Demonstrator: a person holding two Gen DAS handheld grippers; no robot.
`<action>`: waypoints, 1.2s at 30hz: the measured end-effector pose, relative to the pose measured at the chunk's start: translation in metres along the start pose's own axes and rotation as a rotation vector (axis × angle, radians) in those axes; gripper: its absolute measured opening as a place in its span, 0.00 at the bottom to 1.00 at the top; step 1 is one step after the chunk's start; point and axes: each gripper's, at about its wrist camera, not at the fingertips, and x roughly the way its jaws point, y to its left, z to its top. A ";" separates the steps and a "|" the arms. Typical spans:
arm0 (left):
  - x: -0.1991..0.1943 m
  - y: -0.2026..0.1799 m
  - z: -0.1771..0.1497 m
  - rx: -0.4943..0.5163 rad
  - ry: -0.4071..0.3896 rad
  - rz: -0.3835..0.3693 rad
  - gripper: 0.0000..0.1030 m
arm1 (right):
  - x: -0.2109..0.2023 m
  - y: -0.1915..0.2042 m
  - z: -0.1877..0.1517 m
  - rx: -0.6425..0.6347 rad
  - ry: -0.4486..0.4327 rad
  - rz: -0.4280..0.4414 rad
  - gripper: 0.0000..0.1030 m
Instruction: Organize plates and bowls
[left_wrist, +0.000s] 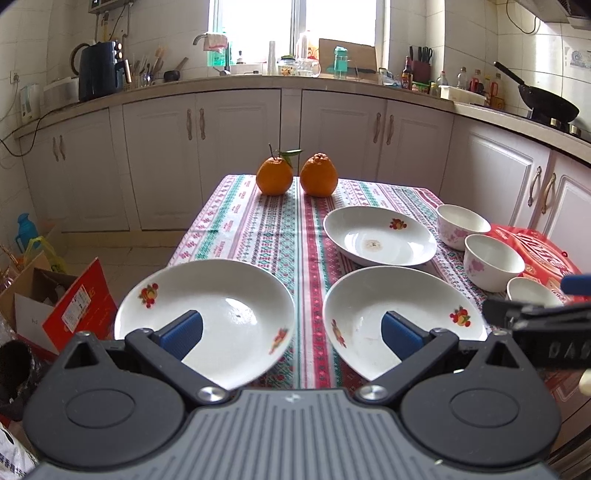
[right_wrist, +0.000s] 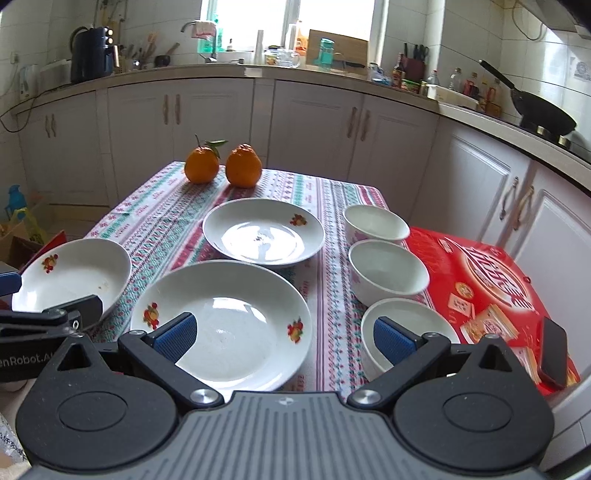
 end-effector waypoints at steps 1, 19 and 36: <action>0.001 0.002 0.001 0.002 -0.003 0.006 0.99 | 0.000 -0.001 0.003 -0.005 -0.013 0.013 1.00; 0.012 0.077 -0.025 0.082 0.044 -0.029 0.99 | 0.041 0.018 0.067 -0.100 -0.136 0.331 1.00; 0.038 0.117 -0.049 0.086 0.133 -0.136 0.99 | 0.126 0.088 0.084 -0.244 0.160 0.637 1.00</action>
